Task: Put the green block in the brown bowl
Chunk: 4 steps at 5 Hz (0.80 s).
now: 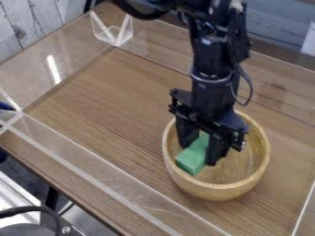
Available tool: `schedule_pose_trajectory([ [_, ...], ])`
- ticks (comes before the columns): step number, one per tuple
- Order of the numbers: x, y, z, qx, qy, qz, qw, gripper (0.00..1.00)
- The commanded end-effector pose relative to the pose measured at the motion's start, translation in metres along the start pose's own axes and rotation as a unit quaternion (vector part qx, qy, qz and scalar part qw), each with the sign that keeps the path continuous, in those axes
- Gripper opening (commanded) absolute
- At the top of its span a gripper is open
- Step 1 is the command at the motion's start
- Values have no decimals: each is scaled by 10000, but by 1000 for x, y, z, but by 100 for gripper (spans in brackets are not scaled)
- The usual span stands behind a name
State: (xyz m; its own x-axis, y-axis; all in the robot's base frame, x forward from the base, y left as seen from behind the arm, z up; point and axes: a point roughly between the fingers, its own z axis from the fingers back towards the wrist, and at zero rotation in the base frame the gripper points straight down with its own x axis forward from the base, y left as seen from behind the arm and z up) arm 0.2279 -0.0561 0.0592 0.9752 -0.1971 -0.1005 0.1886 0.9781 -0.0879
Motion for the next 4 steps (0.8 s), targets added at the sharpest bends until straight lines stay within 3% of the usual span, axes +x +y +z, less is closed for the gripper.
schedule_pose_trajectory([
  [1,11,-3,6,2,-205,-65,9998,0],
  [2,11,-3,11,-23,-243,-50,9997,100],
  [3,11,-2,21,-43,-328,-10,9995,100],
  [4,11,1,44,-30,-568,68,9984,100],
])
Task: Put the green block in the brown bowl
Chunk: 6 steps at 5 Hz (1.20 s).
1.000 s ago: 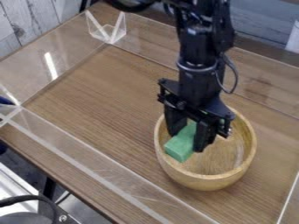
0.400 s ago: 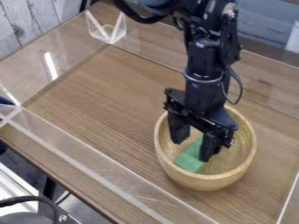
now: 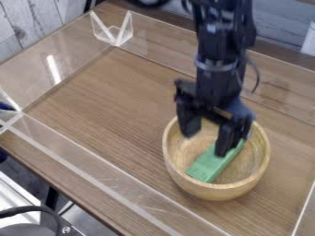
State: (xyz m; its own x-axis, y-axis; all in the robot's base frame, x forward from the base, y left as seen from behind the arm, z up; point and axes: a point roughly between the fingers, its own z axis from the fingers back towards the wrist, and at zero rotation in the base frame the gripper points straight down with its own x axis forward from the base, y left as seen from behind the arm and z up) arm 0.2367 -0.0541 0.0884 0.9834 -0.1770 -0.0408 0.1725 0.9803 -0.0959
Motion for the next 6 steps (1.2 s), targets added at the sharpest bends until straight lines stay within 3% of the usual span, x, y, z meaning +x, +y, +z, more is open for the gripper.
schedule_pose_trajectory([
  [1,8,3,48,75,-538,48,9985,100],
  [2,14,10,76,144,-764,152,9969,100],
  [3,26,26,93,237,-848,239,9958,100],
  [4,34,54,97,361,-847,295,9953,100],
  [6,20,12,75,299,-688,-122,9971,100],
])
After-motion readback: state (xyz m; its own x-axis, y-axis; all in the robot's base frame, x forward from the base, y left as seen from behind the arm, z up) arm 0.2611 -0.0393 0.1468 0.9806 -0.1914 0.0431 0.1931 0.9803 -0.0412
